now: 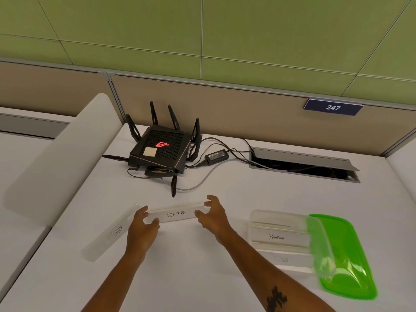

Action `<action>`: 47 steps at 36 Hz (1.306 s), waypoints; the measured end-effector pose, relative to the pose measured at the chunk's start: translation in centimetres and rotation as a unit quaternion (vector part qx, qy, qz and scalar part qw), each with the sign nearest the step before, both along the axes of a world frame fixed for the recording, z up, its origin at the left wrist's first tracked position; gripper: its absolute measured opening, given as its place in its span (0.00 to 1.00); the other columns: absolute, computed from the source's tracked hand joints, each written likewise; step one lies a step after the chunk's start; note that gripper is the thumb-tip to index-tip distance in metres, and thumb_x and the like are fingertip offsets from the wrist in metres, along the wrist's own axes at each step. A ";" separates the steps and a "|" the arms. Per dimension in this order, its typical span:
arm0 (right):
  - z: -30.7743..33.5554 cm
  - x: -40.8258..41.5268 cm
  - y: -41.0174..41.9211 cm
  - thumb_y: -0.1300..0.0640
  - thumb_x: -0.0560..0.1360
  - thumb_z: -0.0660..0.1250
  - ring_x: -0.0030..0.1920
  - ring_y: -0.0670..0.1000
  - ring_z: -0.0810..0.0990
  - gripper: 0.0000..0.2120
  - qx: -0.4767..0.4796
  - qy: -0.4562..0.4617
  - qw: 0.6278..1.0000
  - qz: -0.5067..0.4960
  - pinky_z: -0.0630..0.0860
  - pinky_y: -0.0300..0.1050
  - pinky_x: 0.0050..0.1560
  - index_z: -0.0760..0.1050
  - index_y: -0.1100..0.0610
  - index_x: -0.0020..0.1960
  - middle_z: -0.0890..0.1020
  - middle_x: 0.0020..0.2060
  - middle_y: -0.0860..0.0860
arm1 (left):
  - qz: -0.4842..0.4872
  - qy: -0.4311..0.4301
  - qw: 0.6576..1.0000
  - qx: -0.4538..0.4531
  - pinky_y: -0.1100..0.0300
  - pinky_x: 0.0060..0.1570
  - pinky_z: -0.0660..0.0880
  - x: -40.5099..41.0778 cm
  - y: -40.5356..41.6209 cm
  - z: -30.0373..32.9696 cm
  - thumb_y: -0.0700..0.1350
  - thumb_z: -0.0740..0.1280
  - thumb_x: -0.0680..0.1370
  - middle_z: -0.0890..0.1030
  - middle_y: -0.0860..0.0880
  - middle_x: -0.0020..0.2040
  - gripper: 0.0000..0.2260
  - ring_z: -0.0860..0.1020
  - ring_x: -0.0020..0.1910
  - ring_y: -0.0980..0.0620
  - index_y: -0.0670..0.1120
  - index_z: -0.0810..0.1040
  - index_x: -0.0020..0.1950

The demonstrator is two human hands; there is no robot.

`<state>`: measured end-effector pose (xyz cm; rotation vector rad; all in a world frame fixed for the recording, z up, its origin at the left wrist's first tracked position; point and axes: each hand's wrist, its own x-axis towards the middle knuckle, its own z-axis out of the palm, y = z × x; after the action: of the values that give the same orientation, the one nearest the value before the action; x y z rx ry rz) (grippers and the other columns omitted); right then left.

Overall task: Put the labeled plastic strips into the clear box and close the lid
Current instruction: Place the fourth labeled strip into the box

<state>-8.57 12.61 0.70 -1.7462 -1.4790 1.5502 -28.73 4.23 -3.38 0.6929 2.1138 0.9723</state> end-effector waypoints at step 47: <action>7.3 28.7 -8.3 0.60 0.78 0.73 0.37 0.50 0.86 0.25 0.141 0.050 0.971 -0.188 0.84 0.53 0.46 0.70 0.48 0.71 0.79 0.62 0.42 | -0.189 -0.004 0.975 0.116 0.60 0.50 0.81 24.8 -4.3 10.3 0.44 0.69 0.81 0.79 0.55 0.69 0.33 0.87 0.46 0.56 0.60 0.57 0.81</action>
<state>20.13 4.35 8.04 -1.6366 -1.1689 1.1546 -3.89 -0.09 6.90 1.1583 1.7846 1.0076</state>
